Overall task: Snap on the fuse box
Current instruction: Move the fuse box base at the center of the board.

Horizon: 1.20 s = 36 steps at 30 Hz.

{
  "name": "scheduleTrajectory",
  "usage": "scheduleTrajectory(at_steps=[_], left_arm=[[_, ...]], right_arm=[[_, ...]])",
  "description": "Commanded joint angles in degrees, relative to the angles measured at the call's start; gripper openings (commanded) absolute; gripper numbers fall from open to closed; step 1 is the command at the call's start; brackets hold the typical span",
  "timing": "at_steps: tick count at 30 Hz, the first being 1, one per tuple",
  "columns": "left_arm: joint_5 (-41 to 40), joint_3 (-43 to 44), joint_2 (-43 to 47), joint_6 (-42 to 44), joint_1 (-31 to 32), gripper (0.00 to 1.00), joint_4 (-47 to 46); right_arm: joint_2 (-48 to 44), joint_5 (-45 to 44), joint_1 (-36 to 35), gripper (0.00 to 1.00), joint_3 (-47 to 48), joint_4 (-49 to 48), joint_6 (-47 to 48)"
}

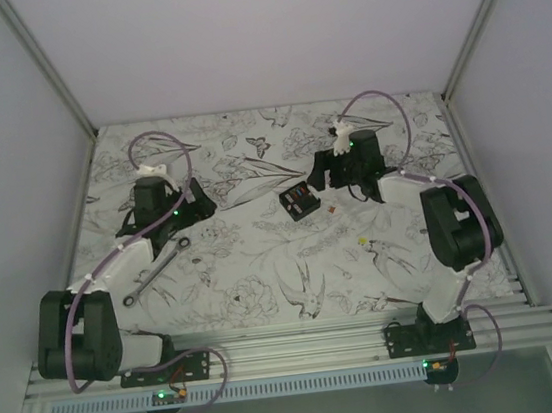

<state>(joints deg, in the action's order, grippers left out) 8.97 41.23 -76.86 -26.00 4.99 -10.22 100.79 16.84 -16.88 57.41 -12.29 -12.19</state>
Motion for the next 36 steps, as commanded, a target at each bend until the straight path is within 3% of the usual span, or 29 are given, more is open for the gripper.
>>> scheduleTrajectory(at_steps=[1, 13, 24, 31, 36], left_arm=[[5.68, 0.83, -0.8, -2.39, 3.54, 1.0, 2.54], [6.36, 1.61, -1.5, -2.23, 8.18, 1.0, 3.63], [5.48, 0.28, -0.28, -5.42, 10.62, 1.0, 5.61], [4.55, -3.16, 2.57, -7.45, 11.95, 1.0, 6.39], [3.05, -6.36, 7.37, -8.71, 12.33, 1.0, 6.61]], right_arm=[[5.16, 5.41, -2.1, 0.79, 4.38, 3.13, -6.81], [11.74, 5.79, -9.34, 0.73, 6.25, 1.59, -8.85], [8.6, 2.89, -17.72, 0.69, 1.07, 3.57, -9.58], [1.81, -0.35, -22.89, 0.74, -1.69, 6.51, -10.52], [-7.24, -8.92, -23.02, 0.85, -2.41, 15.71, -8.99]])
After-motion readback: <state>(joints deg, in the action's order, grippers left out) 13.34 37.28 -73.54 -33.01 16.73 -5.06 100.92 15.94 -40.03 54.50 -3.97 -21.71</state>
